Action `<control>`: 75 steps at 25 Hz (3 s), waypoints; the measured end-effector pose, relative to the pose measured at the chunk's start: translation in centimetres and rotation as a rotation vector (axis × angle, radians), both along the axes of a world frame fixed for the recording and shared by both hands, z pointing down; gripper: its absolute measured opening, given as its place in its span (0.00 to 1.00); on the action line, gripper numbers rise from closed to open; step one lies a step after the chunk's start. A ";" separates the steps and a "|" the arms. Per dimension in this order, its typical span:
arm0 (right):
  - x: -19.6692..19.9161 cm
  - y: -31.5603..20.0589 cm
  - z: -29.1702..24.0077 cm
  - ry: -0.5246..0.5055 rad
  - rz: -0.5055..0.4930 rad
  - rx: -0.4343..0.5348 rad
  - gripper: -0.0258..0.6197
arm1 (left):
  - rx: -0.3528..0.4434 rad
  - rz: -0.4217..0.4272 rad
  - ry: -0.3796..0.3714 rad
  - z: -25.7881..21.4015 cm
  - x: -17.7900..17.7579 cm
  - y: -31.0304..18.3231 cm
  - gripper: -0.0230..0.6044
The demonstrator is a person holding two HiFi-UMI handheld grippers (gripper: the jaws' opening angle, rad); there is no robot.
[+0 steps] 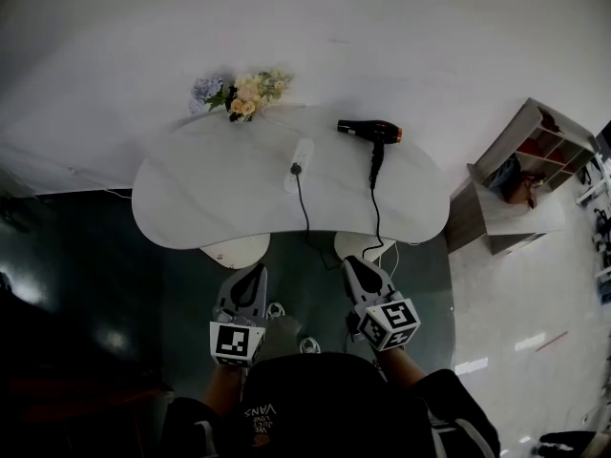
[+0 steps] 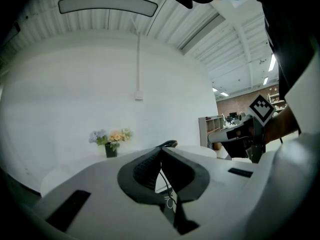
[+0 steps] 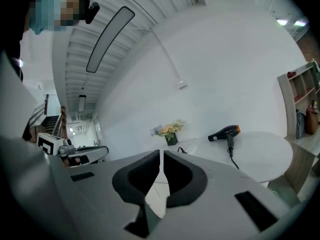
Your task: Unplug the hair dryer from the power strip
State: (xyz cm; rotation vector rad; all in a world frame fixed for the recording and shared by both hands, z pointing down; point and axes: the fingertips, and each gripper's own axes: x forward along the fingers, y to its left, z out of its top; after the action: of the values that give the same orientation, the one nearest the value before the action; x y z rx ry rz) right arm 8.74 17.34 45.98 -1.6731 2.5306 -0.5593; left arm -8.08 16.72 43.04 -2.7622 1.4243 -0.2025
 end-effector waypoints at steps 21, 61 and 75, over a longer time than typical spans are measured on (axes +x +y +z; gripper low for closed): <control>-2.6 -17.2 0.7 0.044 0.203 -0.007 0.11 | -0.033 0.250 -0.051 2.9 -0.5 -20.1 0.07; 0.4 -33.9 11.0 0.210 -0.262 -0.138 0.40 | -0.395 0.036 -0.286 19.3 6.7 -33.1 0.55; -0.9 -36.0 13.7 0.291 -0.455 -0.126 0.40 | -0.413 0.054 -0.394 23.5 10.3 -33.6 0.57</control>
State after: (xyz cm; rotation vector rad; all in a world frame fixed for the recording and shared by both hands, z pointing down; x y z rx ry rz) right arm 7.80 -18.65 59.69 -1.2854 3.1800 -0.5420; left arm 2.17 -16.89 66.51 -2.8192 1.3190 -1.0825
